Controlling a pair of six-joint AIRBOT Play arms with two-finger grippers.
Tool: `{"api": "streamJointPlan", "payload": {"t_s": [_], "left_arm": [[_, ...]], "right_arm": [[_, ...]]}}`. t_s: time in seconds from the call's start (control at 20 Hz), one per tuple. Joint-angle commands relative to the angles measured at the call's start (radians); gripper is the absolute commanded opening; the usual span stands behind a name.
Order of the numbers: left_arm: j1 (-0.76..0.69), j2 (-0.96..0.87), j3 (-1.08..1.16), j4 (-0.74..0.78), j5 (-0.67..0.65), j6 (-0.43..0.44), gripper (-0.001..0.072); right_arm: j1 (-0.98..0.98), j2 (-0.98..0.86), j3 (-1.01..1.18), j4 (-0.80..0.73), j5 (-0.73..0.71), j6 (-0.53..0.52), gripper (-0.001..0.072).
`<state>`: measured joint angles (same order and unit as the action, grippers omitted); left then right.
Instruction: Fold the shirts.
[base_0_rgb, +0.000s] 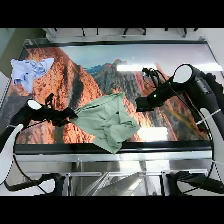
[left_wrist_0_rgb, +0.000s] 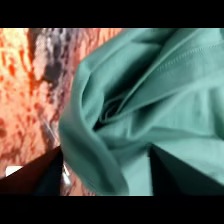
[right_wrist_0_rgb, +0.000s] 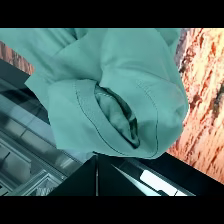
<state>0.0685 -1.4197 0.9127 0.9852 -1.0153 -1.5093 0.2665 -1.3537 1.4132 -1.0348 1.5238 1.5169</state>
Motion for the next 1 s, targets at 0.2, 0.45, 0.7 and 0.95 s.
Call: {"api": "streamJointPlan", "payload": {"t_s": [0.2,0.45,0.7,0.95], "left_arm": [[-0.055,-0.014,0.074,0.001,0.056,0.059,0.0016],[-0.06,0.164,0.027,0.018,0.026,0.088,0.0016],[-0.103,0.333,-0.109,0.017,0.03,0.087,0.0016],[-0.151,0.438,-0.179,0.018,0.055,0.069,0.0016]], "right_arm": [[0.009,0.066,-0.02,-0.19,0.084,0.032,0.0021],[0.003,0.325,-0.365,-0.077,-0.045,0.214,0.0706],[0.076,0.618,-0.862,0.33,-0.423,0.283,0.0697],[0.386,0.571,-0.891,0.316,-0.683,0.388,0.0687]]}}
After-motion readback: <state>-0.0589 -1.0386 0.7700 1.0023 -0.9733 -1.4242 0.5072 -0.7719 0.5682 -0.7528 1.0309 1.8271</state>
